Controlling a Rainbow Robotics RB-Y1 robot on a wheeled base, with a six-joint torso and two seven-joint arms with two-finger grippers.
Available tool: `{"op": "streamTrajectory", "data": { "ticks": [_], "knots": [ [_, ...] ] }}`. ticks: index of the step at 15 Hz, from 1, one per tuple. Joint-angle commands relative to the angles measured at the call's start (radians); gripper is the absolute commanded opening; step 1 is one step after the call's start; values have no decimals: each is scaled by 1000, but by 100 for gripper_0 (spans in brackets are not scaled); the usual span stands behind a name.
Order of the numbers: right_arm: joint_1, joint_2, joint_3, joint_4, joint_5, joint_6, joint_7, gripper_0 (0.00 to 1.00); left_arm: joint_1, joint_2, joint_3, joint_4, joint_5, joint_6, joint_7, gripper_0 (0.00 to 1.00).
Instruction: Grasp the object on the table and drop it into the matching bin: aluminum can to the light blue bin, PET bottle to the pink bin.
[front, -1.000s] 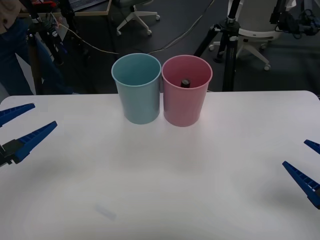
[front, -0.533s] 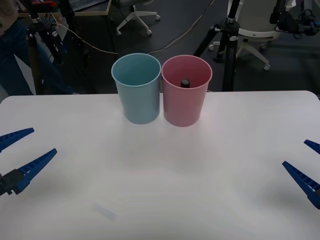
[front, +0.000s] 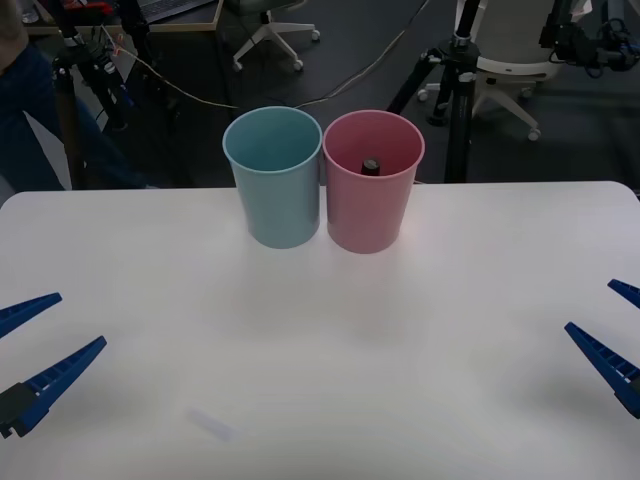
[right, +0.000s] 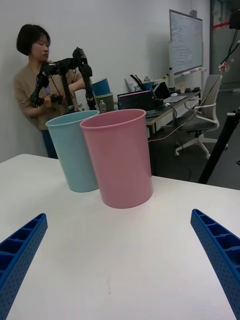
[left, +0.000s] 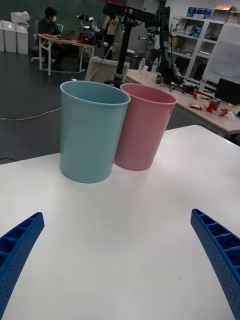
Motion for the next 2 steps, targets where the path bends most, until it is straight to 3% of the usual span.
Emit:
{"op": "streamTrajectory", "data": {
  "ticks": [1,2],
  "knots": [
    [0,0,0,0,0,0,0,100,6,0,-2,1,0,1,2,100],
    [0,0,0,0,0,0,0,100,6,0,-2,1,0,1,2,100]
  ]
}}
